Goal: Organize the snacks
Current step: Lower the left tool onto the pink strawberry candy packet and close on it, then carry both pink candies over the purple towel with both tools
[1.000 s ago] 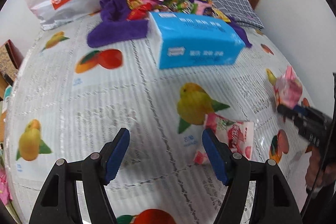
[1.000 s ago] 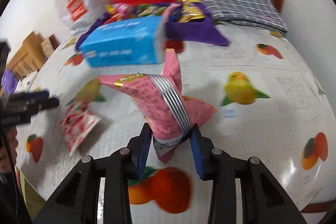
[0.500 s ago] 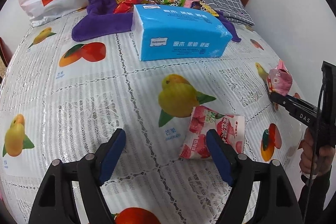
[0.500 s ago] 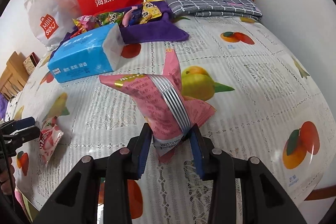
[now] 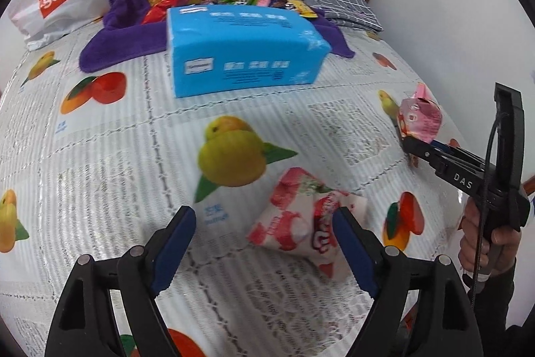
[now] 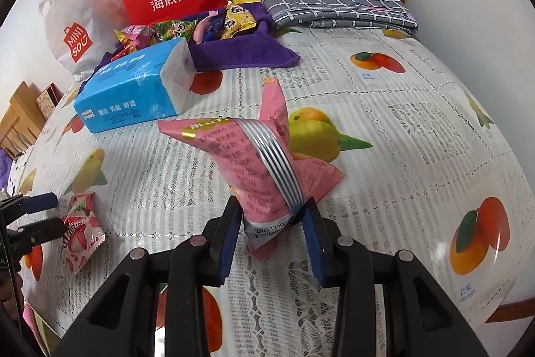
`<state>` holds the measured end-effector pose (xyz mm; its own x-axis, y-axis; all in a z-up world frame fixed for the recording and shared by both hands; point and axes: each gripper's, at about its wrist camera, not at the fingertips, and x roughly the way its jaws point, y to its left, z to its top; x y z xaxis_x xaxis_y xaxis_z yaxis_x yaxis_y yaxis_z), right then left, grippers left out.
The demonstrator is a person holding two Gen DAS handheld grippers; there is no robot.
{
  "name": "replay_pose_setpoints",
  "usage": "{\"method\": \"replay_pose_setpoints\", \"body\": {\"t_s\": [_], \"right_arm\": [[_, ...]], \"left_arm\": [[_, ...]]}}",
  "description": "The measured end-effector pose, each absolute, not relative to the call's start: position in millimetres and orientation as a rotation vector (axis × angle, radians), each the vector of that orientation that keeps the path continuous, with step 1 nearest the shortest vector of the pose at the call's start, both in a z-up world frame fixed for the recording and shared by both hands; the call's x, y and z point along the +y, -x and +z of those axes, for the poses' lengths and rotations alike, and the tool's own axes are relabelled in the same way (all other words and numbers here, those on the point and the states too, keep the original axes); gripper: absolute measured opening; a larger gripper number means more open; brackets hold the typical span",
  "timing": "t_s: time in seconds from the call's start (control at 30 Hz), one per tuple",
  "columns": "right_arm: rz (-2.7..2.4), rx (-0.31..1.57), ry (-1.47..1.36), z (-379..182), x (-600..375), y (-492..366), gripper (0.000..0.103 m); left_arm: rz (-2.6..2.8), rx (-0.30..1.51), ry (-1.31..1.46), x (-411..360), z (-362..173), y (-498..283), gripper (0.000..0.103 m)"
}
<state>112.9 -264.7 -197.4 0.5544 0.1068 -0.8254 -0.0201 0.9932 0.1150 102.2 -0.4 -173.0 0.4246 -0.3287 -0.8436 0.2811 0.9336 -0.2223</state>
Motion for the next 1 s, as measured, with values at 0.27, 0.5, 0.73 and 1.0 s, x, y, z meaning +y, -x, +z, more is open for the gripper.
{"method": "replay_pose_setpoints", "body": {"t_s": [0.27,0.5,0.73,1.0], "right_arm": [[0.072,0.969,-0.112,-194,-273,-110,0.037],[0.071,0.961,-0.113,-189,-275,-116,0.037],[0.116,0.946,-0.105,-181,-261,-132,0.037],[0.183,0.909,-0.084,-156,-232,-167,0.037]], "left_arm": [[-0.434,1.05,-0.066,-38,-180,-91,0.083],[-0.408,0.944,-0.263,-64,-186,-77,0.065],[-0.392,0.953,-0.189,-38,-177,-97,0.058],[-0.362,0.916,-0.083,-9,-138,-131,0.059]]}}
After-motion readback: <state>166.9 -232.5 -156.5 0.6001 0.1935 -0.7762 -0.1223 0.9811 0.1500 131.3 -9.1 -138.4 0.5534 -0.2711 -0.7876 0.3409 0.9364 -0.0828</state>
